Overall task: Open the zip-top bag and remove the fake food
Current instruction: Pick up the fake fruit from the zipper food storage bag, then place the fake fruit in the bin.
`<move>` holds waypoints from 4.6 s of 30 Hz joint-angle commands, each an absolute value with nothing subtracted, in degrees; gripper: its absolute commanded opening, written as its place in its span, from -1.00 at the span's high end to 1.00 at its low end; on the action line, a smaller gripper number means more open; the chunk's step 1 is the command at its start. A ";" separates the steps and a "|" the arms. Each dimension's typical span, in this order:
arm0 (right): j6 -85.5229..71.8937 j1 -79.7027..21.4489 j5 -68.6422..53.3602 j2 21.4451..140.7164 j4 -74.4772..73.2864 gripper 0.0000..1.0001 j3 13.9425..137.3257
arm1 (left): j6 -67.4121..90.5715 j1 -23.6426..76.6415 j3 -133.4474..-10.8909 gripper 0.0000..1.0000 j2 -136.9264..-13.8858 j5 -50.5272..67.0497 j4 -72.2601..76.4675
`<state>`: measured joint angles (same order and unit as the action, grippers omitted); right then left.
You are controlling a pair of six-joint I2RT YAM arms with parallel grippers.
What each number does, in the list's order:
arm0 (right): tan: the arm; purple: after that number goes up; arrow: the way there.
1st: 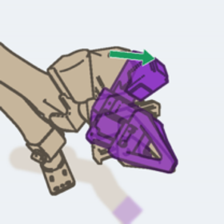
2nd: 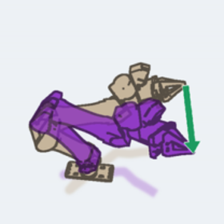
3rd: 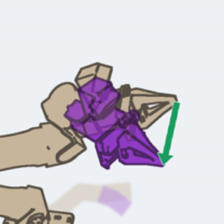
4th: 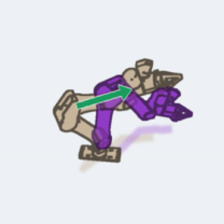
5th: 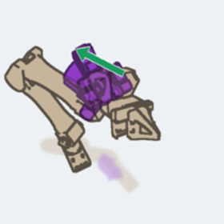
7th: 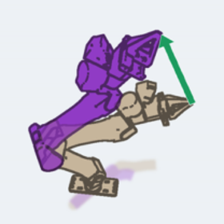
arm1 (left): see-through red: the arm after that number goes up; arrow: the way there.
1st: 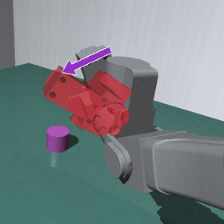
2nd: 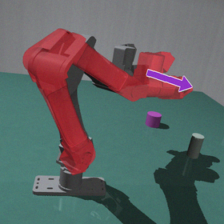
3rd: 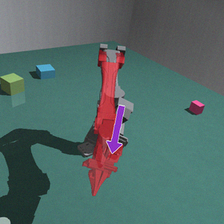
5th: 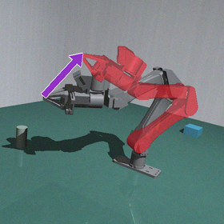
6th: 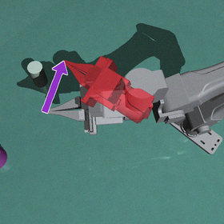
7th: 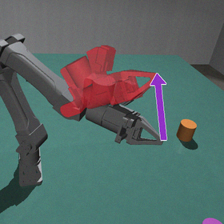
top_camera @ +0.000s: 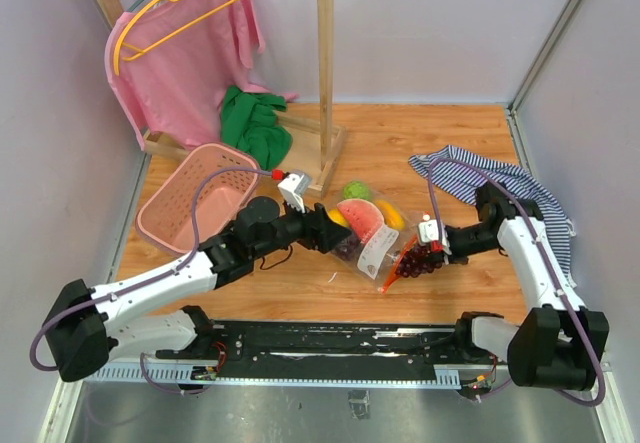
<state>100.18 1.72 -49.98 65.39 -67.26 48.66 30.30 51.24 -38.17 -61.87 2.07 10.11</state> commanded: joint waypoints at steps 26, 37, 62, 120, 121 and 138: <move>106.64 20.30 -54.71 55.80 -91.58 0.99 62.03 | 33.67 51.50 -26.26 -0.99 -50.38 10.24 31.57; 93.33 16.61 -62.28 58.10 -91.59 0.99 73.62 | 25.66 51.50 -29.25 -0.93 -48.91 13.05 36.90; 61.19 6.04 -81.83 71.02 -85.59 0.99 86.27 | 38.40 51.50 -36.53 -0.97 -63.85 14.19 57.16; 59.42 -7.23 -77.71 68.77 -71.79 -0.67 80.58 | 34.02 47.03 -37.06 0.99 -62.39 20.46 41.96; 59.36 -6.80 -77.58 68.13 -71.28 -0.67 79.85 | 33.15 46.95 -37.33 0.99 -60.97 19.59 39.10; 65.83 3.18 -78.05 63.92 -63.28 -0.69 65.68 | 17.73 39.44 -54.95 1.00 -49.47 4.16 -11.95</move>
